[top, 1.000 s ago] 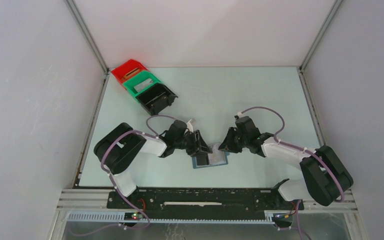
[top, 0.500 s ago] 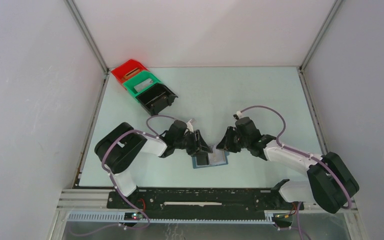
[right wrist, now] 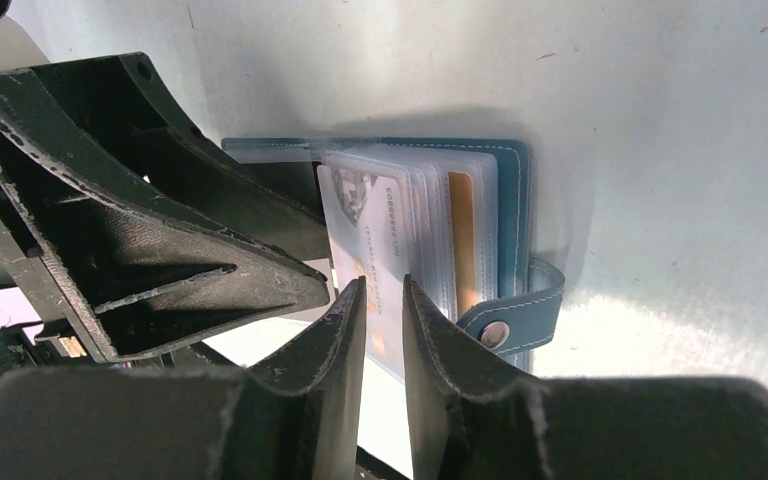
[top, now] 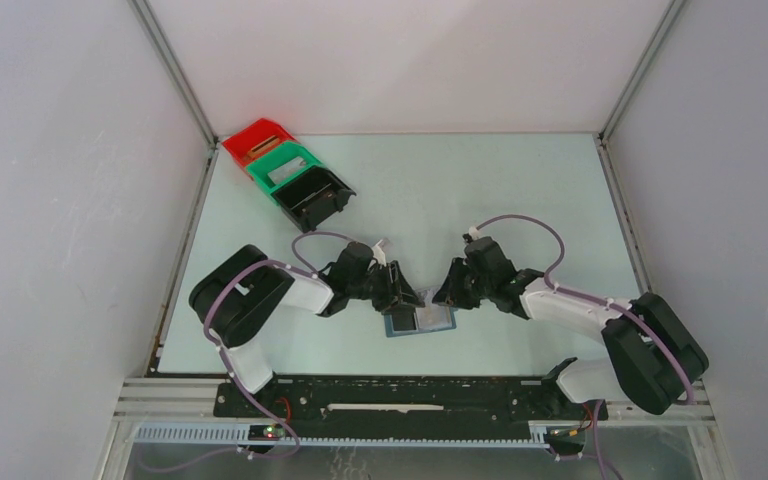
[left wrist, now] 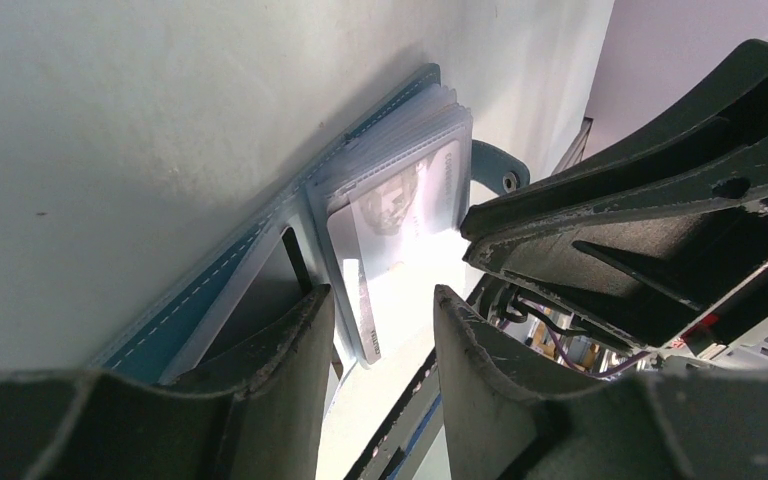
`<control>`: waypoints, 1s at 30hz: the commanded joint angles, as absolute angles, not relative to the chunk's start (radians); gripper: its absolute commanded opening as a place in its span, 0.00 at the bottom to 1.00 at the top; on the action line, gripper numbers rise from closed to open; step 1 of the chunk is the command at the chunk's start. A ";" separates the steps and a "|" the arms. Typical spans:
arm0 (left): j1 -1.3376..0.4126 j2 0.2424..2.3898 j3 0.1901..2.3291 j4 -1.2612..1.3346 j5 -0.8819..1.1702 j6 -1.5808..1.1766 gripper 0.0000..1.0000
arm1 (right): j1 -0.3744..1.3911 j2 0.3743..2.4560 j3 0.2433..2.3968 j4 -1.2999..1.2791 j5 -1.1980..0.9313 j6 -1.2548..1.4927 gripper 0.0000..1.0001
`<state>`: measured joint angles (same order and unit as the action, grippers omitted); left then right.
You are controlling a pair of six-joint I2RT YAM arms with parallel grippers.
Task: Take the credit cards out of the card holder
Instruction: Remove the credit card from the card holder.
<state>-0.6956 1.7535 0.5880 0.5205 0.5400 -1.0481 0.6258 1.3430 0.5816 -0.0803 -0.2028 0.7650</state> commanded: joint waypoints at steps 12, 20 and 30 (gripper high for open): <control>-0.699 1.772 0.566 0.544 0.548 -1.052 0.47 | 0.644 1.403 0.584 -0.042 -0.205 0.764 0.28; -0.699 1.766 0.551 0.559 0.536 -1.060 0.38 | 0.646 1.432 0.584 -0.014 -0.222 0.777 0.28; -0.697 1.783 0.523 0.702 0.544 -1.129 0.01 | 0.645 1.445 0.583 -0.010 -0.224 0.778 0.28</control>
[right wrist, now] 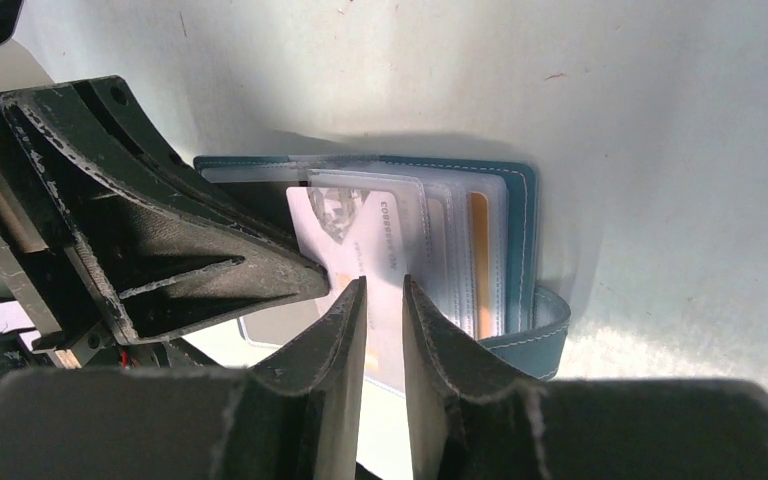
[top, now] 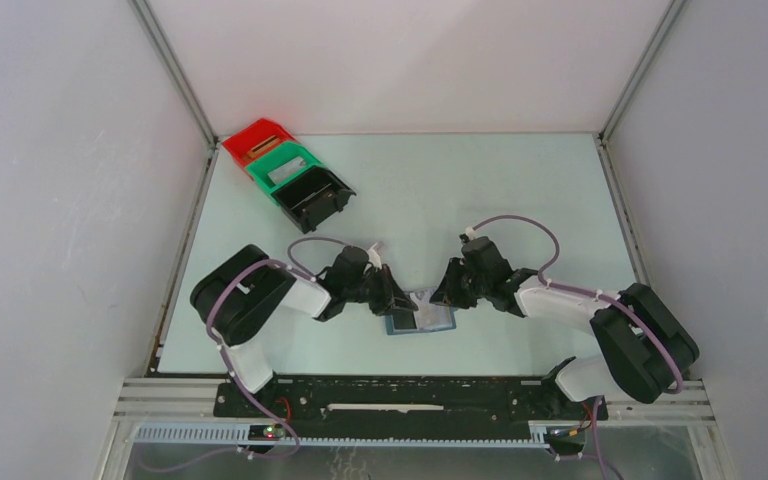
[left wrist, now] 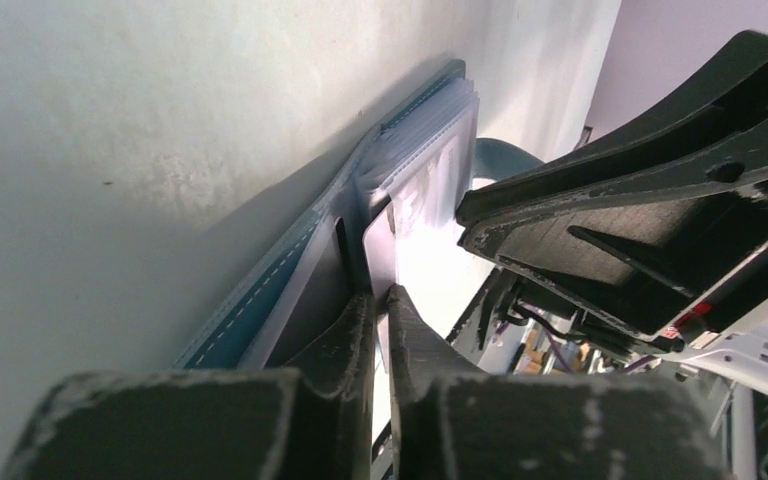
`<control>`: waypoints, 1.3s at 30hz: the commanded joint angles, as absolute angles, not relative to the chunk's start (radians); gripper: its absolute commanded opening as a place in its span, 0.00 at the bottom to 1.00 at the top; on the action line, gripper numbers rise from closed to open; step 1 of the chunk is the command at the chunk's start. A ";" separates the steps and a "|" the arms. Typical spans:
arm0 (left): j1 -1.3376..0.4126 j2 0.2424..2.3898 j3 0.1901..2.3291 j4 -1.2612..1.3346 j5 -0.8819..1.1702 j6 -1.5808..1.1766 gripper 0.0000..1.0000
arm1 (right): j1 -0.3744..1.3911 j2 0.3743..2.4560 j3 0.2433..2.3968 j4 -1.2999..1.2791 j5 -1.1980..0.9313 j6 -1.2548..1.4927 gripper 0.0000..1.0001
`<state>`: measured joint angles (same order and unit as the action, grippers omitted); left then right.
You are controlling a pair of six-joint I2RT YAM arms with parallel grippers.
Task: Take the credit cards out of the card holder
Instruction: Remove the credit card from the card holder.
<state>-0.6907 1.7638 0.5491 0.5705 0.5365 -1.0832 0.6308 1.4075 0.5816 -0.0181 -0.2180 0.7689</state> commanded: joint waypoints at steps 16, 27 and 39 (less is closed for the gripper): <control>-0.639 1.650 0.492 0.491 0.506 -0.990 0.00 | 0.629 1.441 0.561 -0.014 -0.218 0.781 0.27; -0.535 1.350 0.626 -0.154 0.377 -0.603 0.00 | 0.626 1.411 0.560 -0.023 -0.221 0.783 0.27; -0.287 1.112 0.835 -0.424 0.379 -0.566 0.00 | 0.620 1.319 0.560 -0.055 -0.224 0.770 0.28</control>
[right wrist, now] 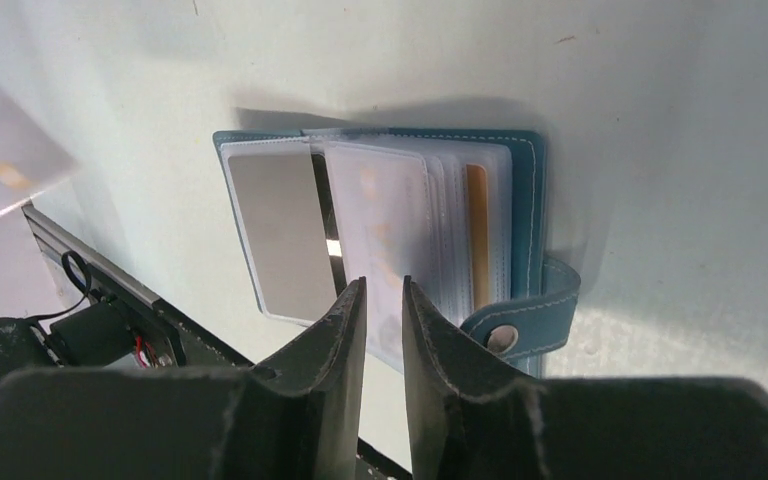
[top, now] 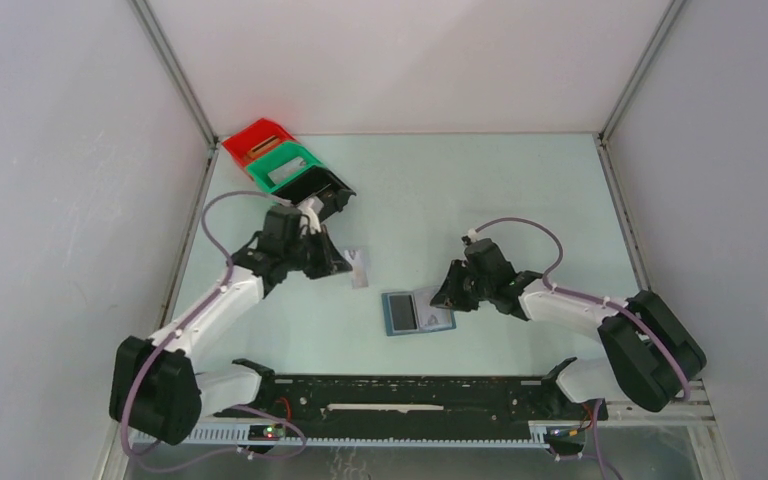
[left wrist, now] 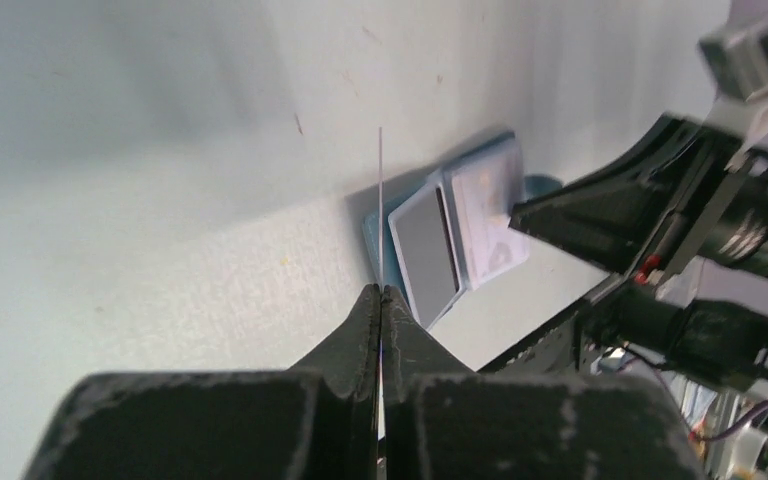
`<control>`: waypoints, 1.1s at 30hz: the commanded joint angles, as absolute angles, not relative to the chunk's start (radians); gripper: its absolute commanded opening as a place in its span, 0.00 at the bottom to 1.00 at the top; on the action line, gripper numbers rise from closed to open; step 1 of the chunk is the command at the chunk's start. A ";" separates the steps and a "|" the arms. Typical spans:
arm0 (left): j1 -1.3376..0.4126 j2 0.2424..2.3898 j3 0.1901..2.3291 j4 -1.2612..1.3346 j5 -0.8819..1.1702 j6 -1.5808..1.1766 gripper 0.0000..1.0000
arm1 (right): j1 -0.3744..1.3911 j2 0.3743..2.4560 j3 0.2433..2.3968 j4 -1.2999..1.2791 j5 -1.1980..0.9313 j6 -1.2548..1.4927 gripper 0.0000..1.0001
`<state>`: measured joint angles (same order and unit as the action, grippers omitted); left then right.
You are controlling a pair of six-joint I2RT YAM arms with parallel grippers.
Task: Take the credit cards out of the card holder
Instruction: Remove the credit card from the card holder, then place the credit card in the storage box.
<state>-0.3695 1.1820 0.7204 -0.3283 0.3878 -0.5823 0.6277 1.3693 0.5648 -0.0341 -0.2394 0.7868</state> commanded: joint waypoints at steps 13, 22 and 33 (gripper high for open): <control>-0.111 1.173 1.001 -0.168 -0.115 -0.951 0.00 | 0.608 1.268 0.570 -0.069 -0.264 0.749 0.31; -0.110 1.364 1.102 -0.097 -0.461 -1.209 0.00 | 0.603 1.240 0.579 -0.099 -0.281 0.741 0.39; -0.111 1.590 1.228 -0.101 -0.633 -1.544 0.00 | 0.556 1.247 0.598 -0.150 -0.305 0.718 0.41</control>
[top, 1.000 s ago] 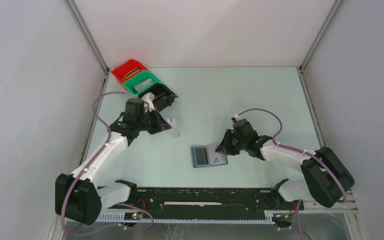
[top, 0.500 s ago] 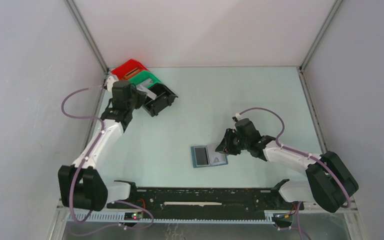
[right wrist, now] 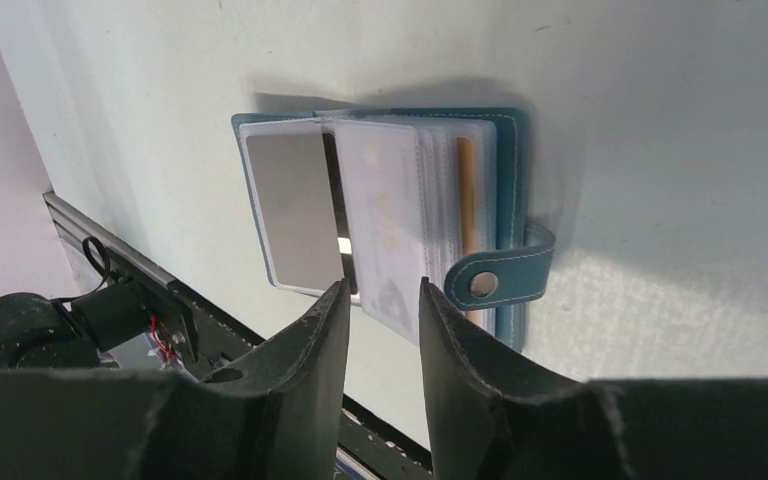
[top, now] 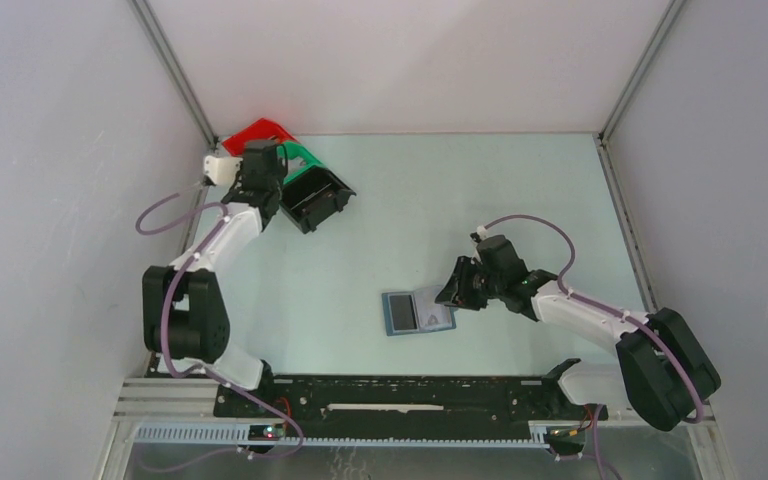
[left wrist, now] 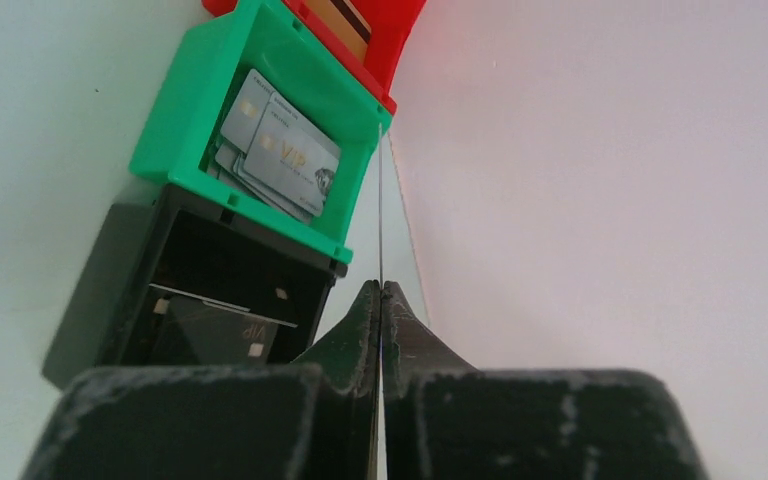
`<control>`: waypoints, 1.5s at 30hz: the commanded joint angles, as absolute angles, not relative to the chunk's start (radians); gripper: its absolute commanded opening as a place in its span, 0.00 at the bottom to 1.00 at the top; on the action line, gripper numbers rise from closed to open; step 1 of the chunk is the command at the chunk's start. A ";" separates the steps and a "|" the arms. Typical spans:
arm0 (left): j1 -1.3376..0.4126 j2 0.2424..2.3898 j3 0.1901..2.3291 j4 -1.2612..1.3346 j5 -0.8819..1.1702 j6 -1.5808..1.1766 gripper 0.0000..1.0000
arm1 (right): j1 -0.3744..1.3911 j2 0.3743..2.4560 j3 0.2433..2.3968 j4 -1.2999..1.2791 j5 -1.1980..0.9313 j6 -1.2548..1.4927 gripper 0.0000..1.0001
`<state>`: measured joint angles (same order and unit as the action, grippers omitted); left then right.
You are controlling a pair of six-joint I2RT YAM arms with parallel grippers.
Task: Take the credit cards out of the card holder
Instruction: Place the credit card in the storage box.
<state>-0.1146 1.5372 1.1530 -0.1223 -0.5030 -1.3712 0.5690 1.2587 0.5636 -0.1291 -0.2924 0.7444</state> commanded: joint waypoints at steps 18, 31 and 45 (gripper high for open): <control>-0.112 1.757 1.308 -0.183 -0.616 -1.843 0.00 | 0.393 1.204 0.733 -0.416 -0.408 0.686 0.42; -0.119 1.792 1.395 -0.378 -0.587 -1.999 0.00 | 0.161 1.197 0.954 -0.740 -0.468 0.592 0.43; -0.146 1.859 1.438 -0.490 -0.650 -2.186 0.00 | 0.043 1.259 1.023 -0.848 -0.498 0.504 0.43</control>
